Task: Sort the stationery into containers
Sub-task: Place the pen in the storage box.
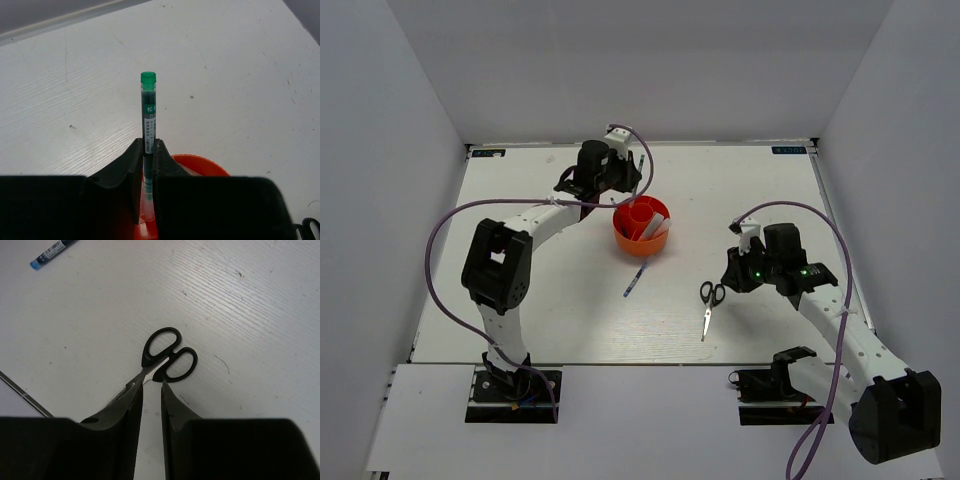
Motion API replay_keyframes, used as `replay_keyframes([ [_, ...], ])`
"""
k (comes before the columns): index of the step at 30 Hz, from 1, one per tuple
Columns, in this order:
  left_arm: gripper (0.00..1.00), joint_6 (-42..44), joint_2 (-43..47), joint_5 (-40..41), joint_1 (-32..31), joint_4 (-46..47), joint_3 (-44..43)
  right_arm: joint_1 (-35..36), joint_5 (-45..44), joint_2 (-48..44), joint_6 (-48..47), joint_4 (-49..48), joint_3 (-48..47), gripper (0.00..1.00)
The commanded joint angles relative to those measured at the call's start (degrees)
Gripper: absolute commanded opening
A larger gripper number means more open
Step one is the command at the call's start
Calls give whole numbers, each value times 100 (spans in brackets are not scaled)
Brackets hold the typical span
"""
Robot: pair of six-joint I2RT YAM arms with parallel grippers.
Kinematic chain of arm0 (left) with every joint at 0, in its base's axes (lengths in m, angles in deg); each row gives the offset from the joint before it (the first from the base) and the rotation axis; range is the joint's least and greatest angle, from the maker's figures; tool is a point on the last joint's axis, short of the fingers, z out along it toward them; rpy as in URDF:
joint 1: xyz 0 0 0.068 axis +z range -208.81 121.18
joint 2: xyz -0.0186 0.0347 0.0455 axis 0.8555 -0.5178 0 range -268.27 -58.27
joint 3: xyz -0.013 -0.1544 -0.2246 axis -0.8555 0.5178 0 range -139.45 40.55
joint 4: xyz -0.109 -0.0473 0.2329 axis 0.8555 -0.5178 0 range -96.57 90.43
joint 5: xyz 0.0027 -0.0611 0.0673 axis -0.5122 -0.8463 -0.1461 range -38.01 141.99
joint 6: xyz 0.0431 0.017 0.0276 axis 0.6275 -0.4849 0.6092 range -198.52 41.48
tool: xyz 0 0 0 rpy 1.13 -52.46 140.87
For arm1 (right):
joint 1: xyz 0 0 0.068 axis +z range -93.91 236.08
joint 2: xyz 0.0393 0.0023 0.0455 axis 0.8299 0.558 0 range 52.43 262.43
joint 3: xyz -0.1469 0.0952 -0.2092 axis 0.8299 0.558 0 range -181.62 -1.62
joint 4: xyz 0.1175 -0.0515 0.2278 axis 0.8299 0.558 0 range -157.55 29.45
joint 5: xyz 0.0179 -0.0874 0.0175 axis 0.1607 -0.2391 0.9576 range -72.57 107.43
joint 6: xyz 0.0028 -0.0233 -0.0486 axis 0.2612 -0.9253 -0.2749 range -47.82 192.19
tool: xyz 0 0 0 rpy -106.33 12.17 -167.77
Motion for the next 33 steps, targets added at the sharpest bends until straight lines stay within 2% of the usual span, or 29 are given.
replay_keyframes([
  [1, 2, -8, 207, -163, -52, 191, 190, -38, 84, -9, -92, -174, 1, 24],
  [7, 10, 97, 461, -129, -88, 68, 490, -82, 75, -1, -74, -174, 19, 27],
  [11, 19, 124, 550, -102, -96, -38, 587, -135, 84, -27, -65, -165, 10, 27],
  [12, 25, 115, 567, -76, -105, -64, 604, -144, 84, -10, -65, -139, 28, 27],
  [14, 30, 150, 638, -84, -122, -90, 622, -179, 93, -27, -65, -174, 28, 27],
  [18, 45, 194, 717, -5, -131, -222, 578, -197, 111, -10, -57, -174, 37, 27],
  [24, 47, 282, 893, 109, -175, -451, 446, -249, 154, -80, -48, -165, 37, 28],
  [26, 42, 300, 1006, 188, -167, -459, 559, -267, 172, -97, -48, -165, 45, 28],
  [27, 36, 300, 1155, 206, -167, -468, 604, -284, 172, -115, -56, -165, 45, 28],
  [28, 19, 300, 1356, 232, -184, -468, 665, -284, 181, -115, -57, -165, 54, 28],
  [30, 4, 317, 1716, 354, -193, -539, 973, -302, 181, -150, -57, -156, 45, 28],
  [31, 0, 317, 2032, 442, -350, -808, 1095, -311, 172, -159, -48, -156, 45, 28],
  [33, 0, 554, 2628, 758, -500, -1326, 1544, -320, 163, -220, -65, -148, 54, 28],
])
